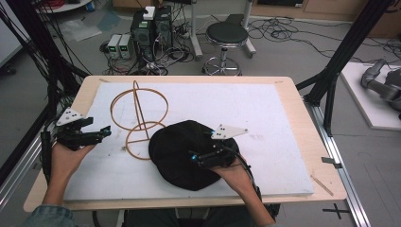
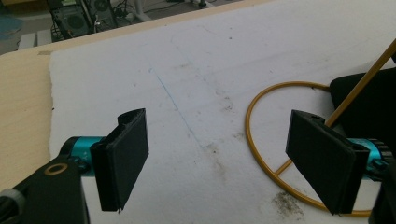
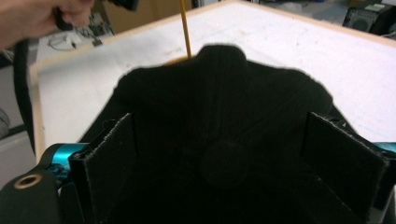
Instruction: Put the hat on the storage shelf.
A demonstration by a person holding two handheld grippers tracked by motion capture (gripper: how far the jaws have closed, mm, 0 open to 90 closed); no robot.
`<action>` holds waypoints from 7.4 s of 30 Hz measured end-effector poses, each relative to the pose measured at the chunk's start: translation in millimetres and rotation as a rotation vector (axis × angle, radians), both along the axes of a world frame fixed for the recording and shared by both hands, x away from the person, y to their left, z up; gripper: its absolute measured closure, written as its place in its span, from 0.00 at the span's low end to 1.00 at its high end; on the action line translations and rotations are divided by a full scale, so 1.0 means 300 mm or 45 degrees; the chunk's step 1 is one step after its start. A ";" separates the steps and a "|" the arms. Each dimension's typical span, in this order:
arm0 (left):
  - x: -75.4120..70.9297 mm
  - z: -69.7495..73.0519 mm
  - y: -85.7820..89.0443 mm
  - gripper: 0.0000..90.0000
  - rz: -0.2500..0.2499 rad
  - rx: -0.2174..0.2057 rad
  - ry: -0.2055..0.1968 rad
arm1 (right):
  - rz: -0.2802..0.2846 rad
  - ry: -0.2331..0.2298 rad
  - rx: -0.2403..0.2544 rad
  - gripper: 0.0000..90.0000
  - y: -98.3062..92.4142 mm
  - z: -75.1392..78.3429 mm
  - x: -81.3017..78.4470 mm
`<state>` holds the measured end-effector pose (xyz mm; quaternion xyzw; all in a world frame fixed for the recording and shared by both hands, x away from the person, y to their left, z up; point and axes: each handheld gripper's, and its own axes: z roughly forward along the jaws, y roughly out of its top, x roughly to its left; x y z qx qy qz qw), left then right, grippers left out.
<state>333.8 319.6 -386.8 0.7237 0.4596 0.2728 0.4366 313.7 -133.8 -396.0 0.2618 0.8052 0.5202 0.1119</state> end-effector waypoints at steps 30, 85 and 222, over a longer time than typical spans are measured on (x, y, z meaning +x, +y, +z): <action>-0.001 0.001 -0.001 0.24 0.000 0.004 0.001 | -0.109 0.035 -0.073 0.64 -0.003 -0.036 0.003; -0.006 0.009 0.015 0.24 0.021 -0.005 -0.003 | -0.343 -0.284 0.154 0.80 -0.278 0.281 -0.052; -0.031 0.046 0.123 0.24 0.104 -0.047 -0.038 | 0.070 -0.005 0.361 0.54 0.381 0.449 0.212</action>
